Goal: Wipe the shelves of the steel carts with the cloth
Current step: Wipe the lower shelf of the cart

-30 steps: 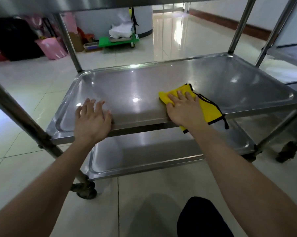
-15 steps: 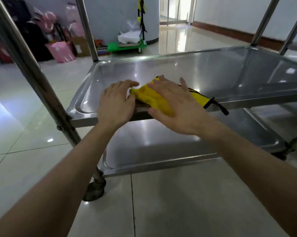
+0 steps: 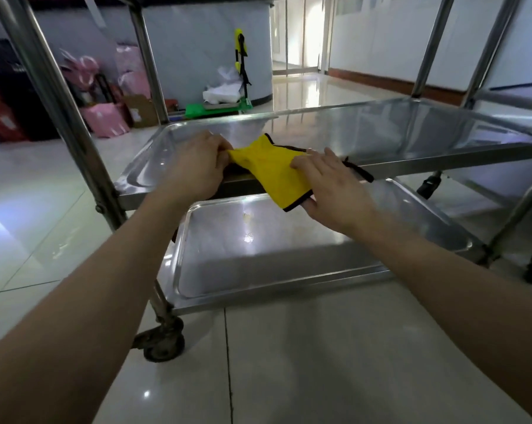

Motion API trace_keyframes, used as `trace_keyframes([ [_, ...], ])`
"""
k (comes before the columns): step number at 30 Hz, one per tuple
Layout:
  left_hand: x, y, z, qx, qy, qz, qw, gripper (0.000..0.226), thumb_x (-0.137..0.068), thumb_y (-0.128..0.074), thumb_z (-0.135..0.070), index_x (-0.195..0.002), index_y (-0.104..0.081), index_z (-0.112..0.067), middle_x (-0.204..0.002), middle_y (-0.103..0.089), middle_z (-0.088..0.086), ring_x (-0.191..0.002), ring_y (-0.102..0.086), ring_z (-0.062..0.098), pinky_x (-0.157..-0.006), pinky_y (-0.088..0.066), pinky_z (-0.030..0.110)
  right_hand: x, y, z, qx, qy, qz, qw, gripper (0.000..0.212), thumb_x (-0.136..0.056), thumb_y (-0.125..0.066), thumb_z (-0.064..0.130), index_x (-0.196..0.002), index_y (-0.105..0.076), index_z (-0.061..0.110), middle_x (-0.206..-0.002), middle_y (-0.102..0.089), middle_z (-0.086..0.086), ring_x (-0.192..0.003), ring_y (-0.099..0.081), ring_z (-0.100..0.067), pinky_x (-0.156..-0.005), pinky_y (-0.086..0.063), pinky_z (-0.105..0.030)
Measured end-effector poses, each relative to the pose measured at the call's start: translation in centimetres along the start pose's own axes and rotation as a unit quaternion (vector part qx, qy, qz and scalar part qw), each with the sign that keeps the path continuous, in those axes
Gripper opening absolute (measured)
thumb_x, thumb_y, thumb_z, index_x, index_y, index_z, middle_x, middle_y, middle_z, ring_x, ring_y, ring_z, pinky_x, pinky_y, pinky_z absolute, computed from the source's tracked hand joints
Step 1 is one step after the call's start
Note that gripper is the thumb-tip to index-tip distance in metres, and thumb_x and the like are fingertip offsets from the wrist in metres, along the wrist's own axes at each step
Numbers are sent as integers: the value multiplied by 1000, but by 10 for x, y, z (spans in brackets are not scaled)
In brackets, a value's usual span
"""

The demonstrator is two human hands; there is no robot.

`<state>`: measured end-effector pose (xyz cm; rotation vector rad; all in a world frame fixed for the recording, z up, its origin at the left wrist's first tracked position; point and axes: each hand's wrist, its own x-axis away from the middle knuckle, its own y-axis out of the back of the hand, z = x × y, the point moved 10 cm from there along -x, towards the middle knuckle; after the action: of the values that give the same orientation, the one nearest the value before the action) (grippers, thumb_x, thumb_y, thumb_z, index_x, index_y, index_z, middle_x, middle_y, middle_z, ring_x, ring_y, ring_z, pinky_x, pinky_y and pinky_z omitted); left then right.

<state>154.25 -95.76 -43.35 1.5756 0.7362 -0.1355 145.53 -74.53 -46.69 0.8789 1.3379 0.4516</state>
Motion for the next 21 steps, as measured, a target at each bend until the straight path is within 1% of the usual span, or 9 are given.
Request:
trace_keyframes([
  [2, 12, 15, -10, -33, -38, -26, 998, 27, -111, -53, -22, -129, -67, -6, -134, -58, 21, -128, -53, 38, -113, -42, 51, 6, 14, -3, -72, -11, -60, 996, 46, -86, -74, -1, -131, -65, -2, -135, -65, -21, -126, -63, -43, -113, -48, -53],
  [4, 26, 34, -18, 18, -57, -50, 997, 33, -109, -47, -24, -126, -63, -1, -134, -56, 23, -126, -54, 39, -110, -44, 55, 6, 33, -7, -152, -38, -123, 980, 39, -87, -67, -3, -126, -67, -1, -129, -66, -16, -113, -66, -32, -93, -54, -42],
  [7, 43, 69, -23, 128, -30, -110, 985, 32, -109, -41, -34, -121, -58, -11, -111, -63, 11, -90, -58, 16, -78, -51, 42, 3, 54, -12, -275, -98, -173, 941, 32, -93, -57, 2, -123, -66, 8, -103, -68, 0, -85, -61, -9, -73, -47, -30],
  [10, 55, 95, -26, 194, -23, -156, 968, 25, -110, -48, -38, -119, -61, -19, -103, -61, -3, -80, -53, 4, -65, -47, 29, 6, 67, -6, -315, -104, -201, 922, 27, -102, -53, 7, -128, -62, 11, -95, -67, -1, -77, -59, -15, -65, -42, -28],
  [13, 61, 84, -22, 321, 0, -71, 944, 13, -109, -58, -44, -116, -63, -34, -110, -62, -2, -86, -65, -6, -59, -56, 16, 13, 62, -3, -334, -126, -184, 916, 26, -111, -49, 17, -135, -56, 9, -94, -60, 12, -81, -57, 1, -67, -41, -18],
  [16, 71, 44, -14, 378, 52, 49, 923, 19, -105, -64, -46, -117, -57, -35, -115, -58, 20, -82, -63, 23, -60, -57, 38, 29, 23, -8, -383, -212, -106, 893, 28, -115, -47, 21, -141, -51, 11, -108, -57, 24, -91, -56, 11, -77, -40, -6],
  [18, 86, 13, -8, 397, 78, 129, 905, 31, -99, -63, -49, -118, -51, -28, -114, -56, 13, -78, -61, 19, -55, -55, 33, 50, -10, -9, -449, -275, -59, 848, 26, -112, -54, 26, -138, -55, 20, -113, -63, 23, -98, -59, 5, -88, -45, -14],
  [20, 107, -21, 4, 409, 104, 216, 880, 34, -98, -62, -50, -117, -48, -26, -117, -56, 7, -79, -66, 13, -59, -57, 31, 77, -48, -5, -515, -333, -8, 790, 26, -103, -66, 41, -123, -62, 26, -116, -72, 10, -106, -68, -8, -93, -53, -33],
  [21, 118, -37, 12, 412, 116, 256, 867, 32, -100, -62, -50, -117, -48, -27, -118, -57, 7, -82, -69, 13, -63, -60, 33, 89, -65, 0, -524, -347, 20, 778, 26, -99, -72, 46, -117, -65, 28, -115, -75, 9, -105, -72, -11, -93, -57, -37],
])
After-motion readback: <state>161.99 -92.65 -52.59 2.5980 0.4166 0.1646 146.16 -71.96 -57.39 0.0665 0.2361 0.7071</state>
